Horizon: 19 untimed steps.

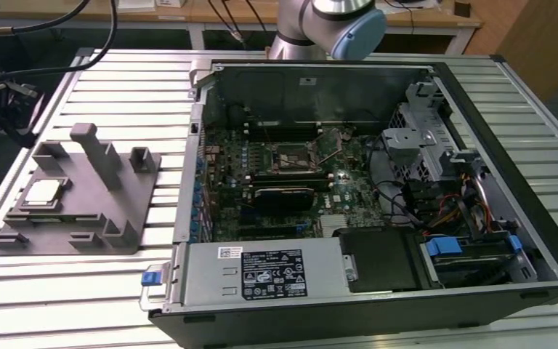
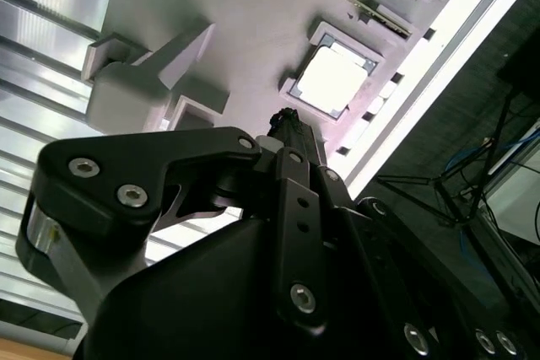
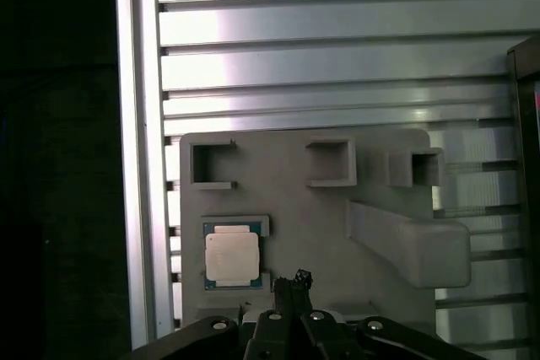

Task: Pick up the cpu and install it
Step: 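Reach for the cpu, then pick up the cpu and move it towards the insertion slot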

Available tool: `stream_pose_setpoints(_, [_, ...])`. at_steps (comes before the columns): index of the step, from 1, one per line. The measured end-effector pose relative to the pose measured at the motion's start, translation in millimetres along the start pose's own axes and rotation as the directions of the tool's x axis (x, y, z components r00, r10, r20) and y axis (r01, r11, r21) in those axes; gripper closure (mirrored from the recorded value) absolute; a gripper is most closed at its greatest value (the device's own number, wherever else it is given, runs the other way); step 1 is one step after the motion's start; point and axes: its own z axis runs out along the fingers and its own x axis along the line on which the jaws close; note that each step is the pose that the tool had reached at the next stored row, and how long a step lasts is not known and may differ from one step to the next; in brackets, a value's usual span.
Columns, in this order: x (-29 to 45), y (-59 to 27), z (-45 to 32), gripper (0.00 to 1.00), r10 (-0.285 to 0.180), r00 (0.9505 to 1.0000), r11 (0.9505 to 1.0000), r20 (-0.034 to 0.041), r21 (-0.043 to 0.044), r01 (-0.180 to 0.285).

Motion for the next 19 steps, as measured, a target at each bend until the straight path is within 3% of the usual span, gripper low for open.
stream_pose_setpoints(5, [4.8, -0.7, 2.8, 0.89, 0.000, 1.0000, 1.0000, 0.0000, 0.0000, 0.000])
stream_pose_setpoints(19, [6.2, -0.8, 3.2, 0.89, 0.000, 1.0000, 1.0000, 0.0000, 0.0000, 0.000])
